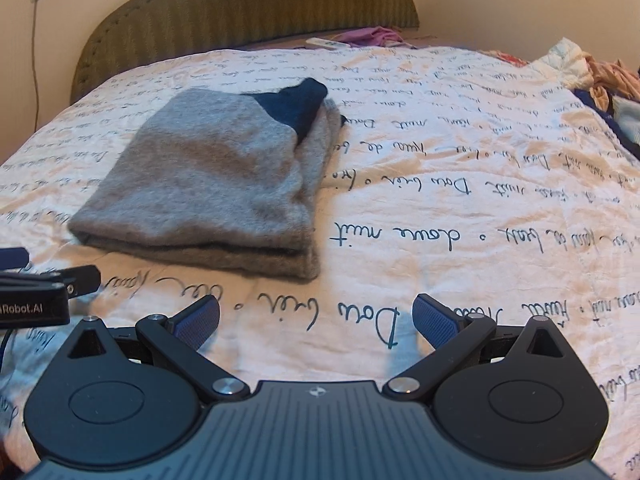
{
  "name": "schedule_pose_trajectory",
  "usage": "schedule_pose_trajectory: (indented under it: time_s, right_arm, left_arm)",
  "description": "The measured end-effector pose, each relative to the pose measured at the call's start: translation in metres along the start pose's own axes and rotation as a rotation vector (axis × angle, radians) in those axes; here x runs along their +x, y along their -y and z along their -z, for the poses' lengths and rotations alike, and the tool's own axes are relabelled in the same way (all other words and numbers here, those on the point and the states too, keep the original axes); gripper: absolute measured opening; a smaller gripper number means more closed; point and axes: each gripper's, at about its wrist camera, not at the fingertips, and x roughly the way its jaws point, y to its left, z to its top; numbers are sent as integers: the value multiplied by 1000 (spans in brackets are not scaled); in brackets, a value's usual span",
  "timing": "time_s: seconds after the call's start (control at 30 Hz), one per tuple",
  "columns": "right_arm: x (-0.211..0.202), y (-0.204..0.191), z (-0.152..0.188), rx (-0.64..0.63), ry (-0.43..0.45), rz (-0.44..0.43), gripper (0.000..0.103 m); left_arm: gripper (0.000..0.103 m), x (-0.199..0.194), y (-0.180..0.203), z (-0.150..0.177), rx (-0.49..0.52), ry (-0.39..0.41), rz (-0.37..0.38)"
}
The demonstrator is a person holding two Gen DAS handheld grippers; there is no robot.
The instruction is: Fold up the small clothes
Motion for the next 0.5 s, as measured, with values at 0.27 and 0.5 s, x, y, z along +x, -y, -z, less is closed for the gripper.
schedule_pose_trajectory:
  time_s: [0.27, 0.5]
  right_arm:
    - [-4, -8, -4, -16, -1, -24, 103]
    - [-1, -5, -3, -5, -8, -21, 103]
  left_arm:
    - [103, -16, 7, -6, 10, 26, 36]
    - [103, -2, 4, -3, 1, -18, 17]
